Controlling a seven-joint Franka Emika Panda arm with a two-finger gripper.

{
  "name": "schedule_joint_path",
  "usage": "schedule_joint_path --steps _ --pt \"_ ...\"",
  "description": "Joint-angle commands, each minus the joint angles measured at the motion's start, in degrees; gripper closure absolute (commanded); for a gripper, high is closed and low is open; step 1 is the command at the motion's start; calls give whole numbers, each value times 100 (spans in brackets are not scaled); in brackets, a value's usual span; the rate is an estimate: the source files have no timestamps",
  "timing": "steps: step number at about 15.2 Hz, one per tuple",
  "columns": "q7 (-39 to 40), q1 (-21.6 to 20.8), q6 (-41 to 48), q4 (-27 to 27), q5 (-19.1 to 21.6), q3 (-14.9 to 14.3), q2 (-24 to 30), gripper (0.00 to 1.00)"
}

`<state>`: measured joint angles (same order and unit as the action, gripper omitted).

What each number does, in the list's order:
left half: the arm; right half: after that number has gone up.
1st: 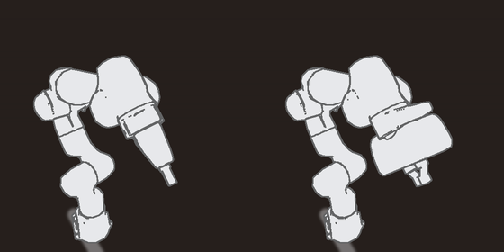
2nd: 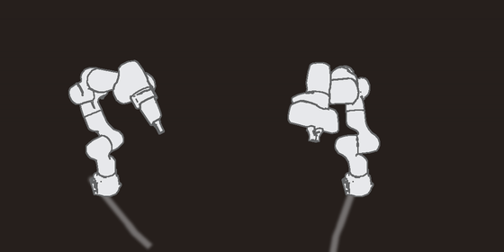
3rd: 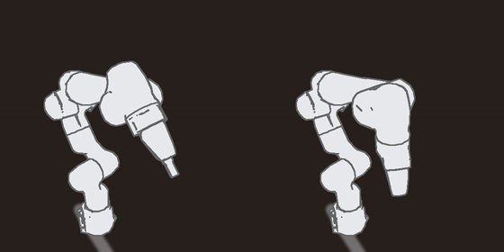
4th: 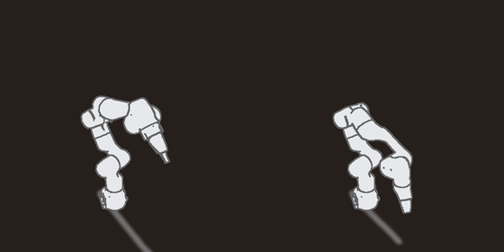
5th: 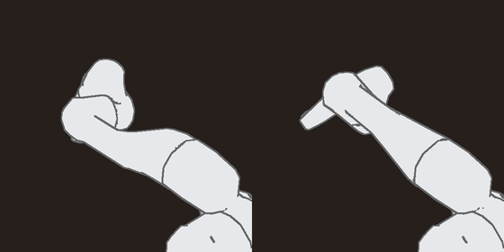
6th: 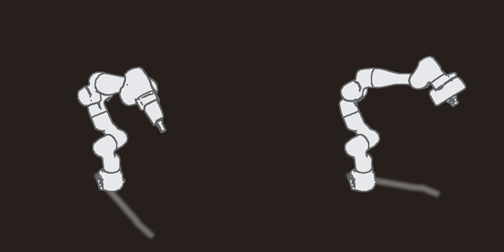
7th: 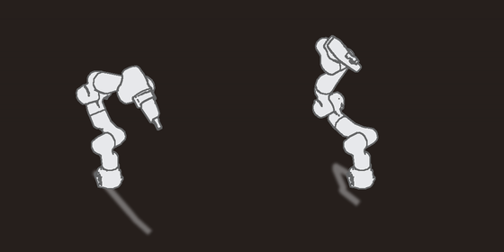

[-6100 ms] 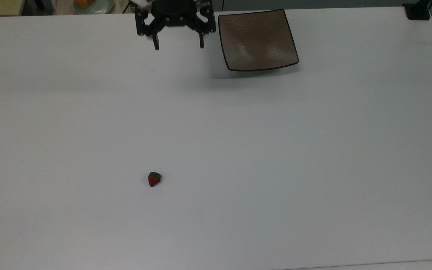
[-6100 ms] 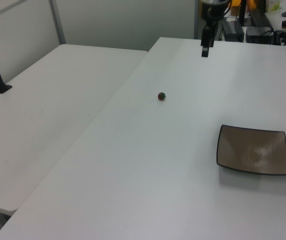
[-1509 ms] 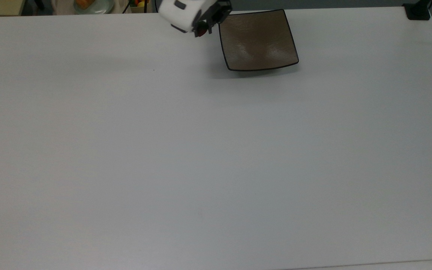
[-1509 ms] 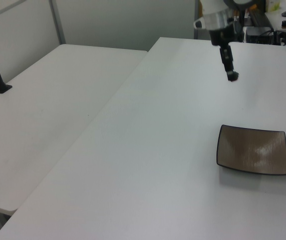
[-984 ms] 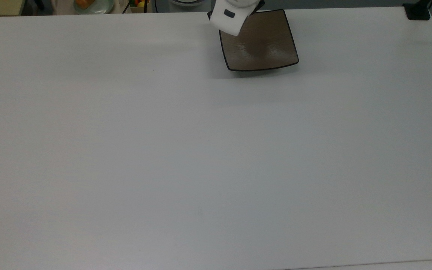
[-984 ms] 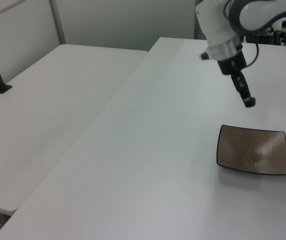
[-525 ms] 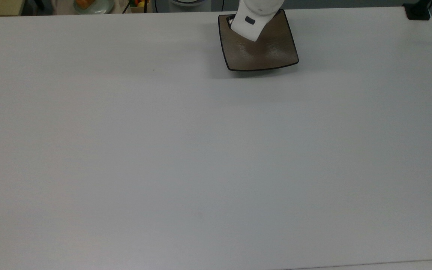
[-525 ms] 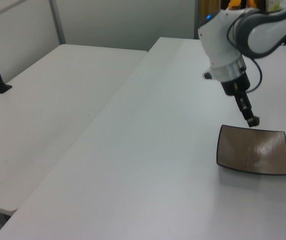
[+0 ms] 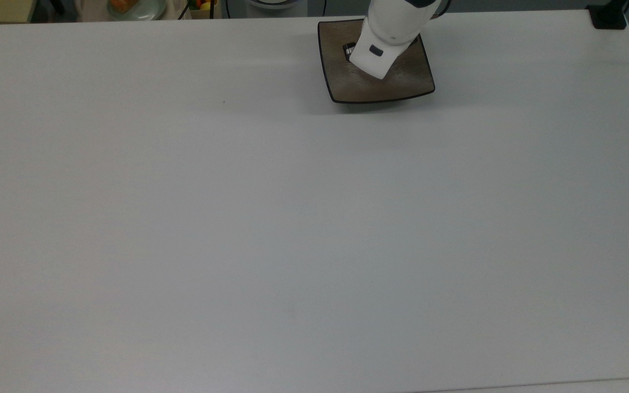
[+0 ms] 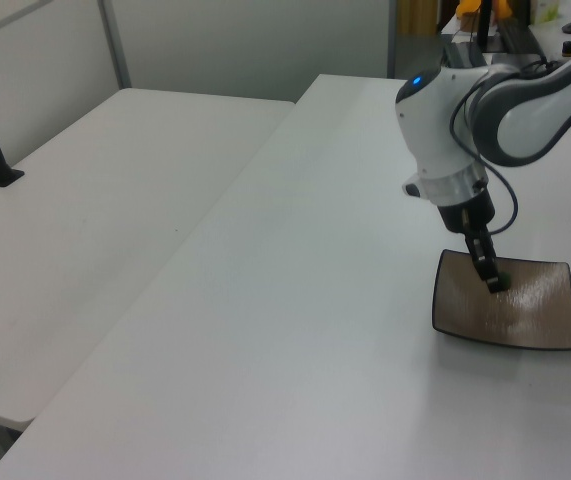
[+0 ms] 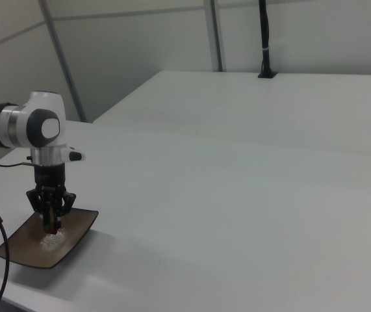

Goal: Strawberries on a ceramic plate

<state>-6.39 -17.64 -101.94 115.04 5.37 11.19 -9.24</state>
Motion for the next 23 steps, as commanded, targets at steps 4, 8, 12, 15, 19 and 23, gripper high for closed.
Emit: schedule_joint_path --steps 4,8,12,15,19,23 --pt "-248 -73 -397 221 -1 50 -34 64" --pt "-257 -64 -327 160 -1 50 9 0" --pt "-336 -12 -292 -86 -18 50 123 0" --pt "-757 181 -266 -533 -176 -3 273 0" --pt "-793 296 322 -1535 -563 -301 343 0" --pt "-793 305 464 -2116 -607 -898 571 0"
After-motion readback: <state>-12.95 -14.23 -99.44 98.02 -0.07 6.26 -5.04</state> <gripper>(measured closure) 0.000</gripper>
